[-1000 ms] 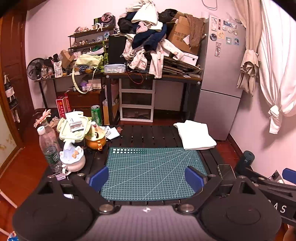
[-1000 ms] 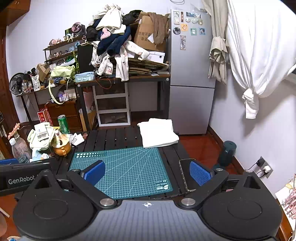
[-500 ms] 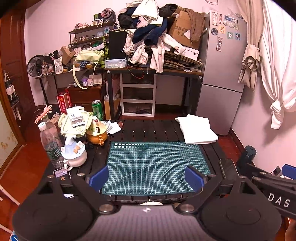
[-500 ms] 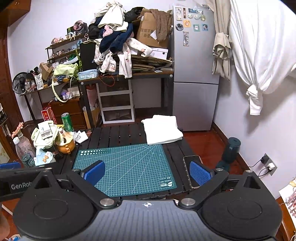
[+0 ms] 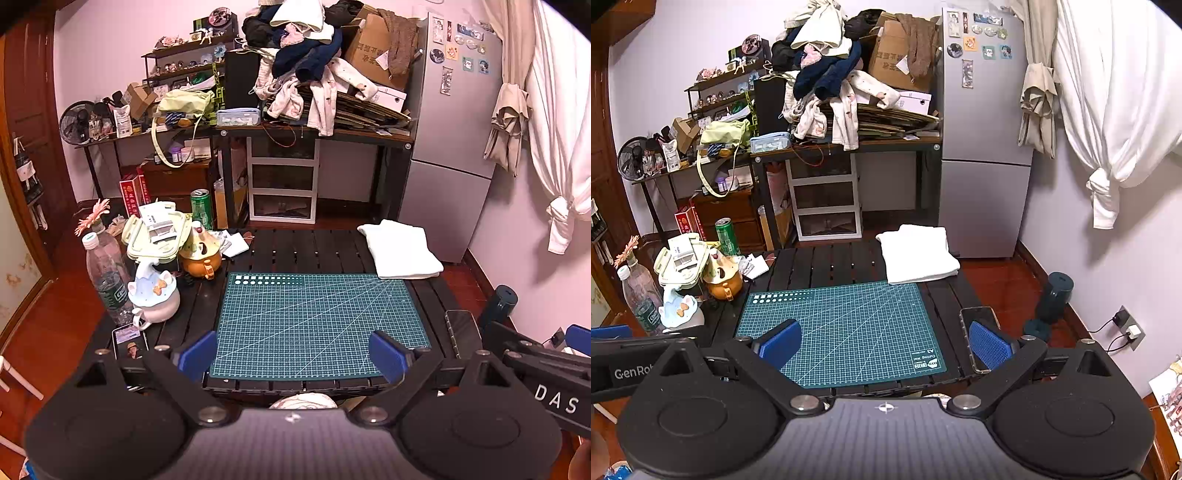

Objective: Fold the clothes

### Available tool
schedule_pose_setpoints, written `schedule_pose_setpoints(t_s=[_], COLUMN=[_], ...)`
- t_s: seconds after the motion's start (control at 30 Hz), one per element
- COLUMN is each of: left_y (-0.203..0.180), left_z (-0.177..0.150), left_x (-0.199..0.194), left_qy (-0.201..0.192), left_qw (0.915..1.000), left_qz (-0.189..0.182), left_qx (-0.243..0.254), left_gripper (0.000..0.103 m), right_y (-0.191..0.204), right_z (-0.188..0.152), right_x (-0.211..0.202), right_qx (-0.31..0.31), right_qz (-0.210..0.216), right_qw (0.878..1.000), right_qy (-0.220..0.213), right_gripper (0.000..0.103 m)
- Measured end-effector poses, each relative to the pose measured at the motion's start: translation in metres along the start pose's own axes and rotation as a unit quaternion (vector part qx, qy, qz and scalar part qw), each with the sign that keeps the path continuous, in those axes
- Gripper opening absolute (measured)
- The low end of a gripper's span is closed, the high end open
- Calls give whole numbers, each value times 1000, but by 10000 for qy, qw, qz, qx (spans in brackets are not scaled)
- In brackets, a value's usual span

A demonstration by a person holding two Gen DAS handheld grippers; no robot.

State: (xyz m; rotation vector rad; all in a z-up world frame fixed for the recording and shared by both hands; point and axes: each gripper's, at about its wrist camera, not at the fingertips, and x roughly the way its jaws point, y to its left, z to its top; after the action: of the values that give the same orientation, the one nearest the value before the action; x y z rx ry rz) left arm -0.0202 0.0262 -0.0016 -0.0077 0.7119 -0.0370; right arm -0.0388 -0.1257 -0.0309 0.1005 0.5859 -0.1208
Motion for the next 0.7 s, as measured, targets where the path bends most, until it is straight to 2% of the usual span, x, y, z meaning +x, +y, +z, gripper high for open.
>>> schedule_pose_setpoints(t_s=[0.7], left_y=[3], left_z=[-3], left_x=[0], left_qy=[14], left_qw=[10000], left_qz=[37], left_qx=[-18], left_gripper=[89], right_y=[0], right_z=[-5], right_x=[-4], right_qx=[25], right_qz=[35], right_qw=[10000], right_qy=[48], right_gripper=[98])
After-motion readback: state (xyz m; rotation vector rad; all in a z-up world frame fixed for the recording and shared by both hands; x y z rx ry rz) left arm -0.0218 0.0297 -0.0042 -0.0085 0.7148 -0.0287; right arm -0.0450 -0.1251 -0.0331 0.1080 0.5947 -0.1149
